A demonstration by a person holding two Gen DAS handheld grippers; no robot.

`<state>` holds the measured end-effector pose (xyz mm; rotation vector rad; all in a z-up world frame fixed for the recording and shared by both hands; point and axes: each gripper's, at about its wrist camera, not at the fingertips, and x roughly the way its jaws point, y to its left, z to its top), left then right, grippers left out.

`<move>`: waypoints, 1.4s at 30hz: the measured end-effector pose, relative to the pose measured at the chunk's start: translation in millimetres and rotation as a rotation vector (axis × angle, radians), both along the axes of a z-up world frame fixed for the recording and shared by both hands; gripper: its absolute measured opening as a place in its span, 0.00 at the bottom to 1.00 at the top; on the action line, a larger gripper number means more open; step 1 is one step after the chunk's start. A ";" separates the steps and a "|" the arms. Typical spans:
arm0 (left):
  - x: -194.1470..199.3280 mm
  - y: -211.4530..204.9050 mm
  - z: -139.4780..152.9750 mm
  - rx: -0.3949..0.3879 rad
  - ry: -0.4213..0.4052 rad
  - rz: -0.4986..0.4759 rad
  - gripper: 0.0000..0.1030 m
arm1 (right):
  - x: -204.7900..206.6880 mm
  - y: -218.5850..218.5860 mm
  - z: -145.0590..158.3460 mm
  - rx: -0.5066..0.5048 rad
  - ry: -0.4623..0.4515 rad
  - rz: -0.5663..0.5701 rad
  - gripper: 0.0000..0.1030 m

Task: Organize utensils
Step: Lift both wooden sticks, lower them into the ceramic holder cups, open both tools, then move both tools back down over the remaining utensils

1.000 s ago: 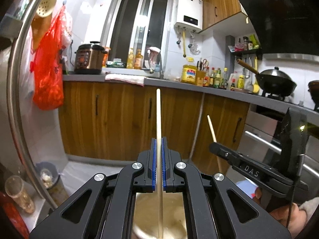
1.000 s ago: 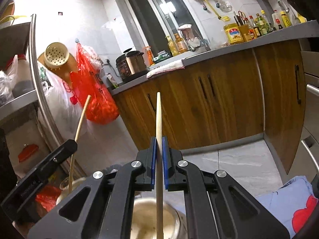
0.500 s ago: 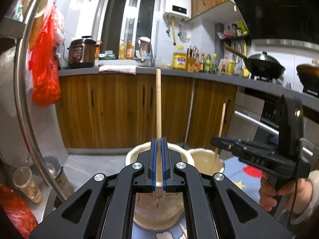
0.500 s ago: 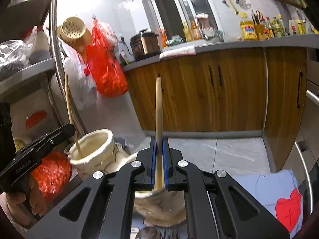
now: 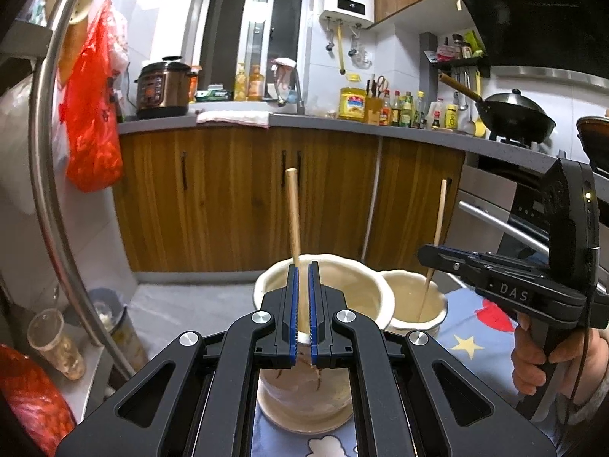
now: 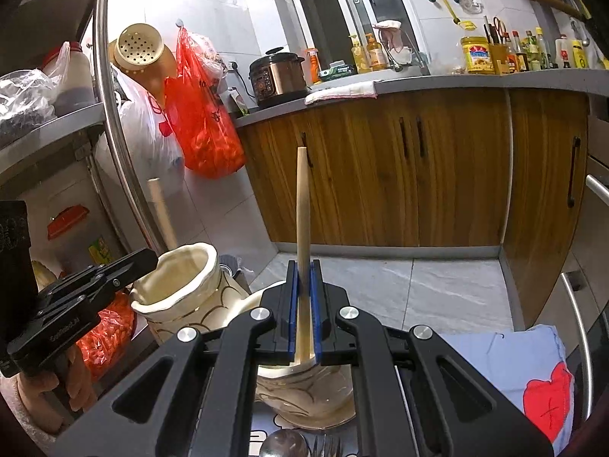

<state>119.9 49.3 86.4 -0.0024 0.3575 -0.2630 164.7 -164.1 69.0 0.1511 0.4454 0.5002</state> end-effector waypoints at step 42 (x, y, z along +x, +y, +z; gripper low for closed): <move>-109.3 -23.0 -87.5 0.110 0.299 0.075 0.90 | -107.2 -68.5 -75.3 -0.291 0.227 -0.109 0.85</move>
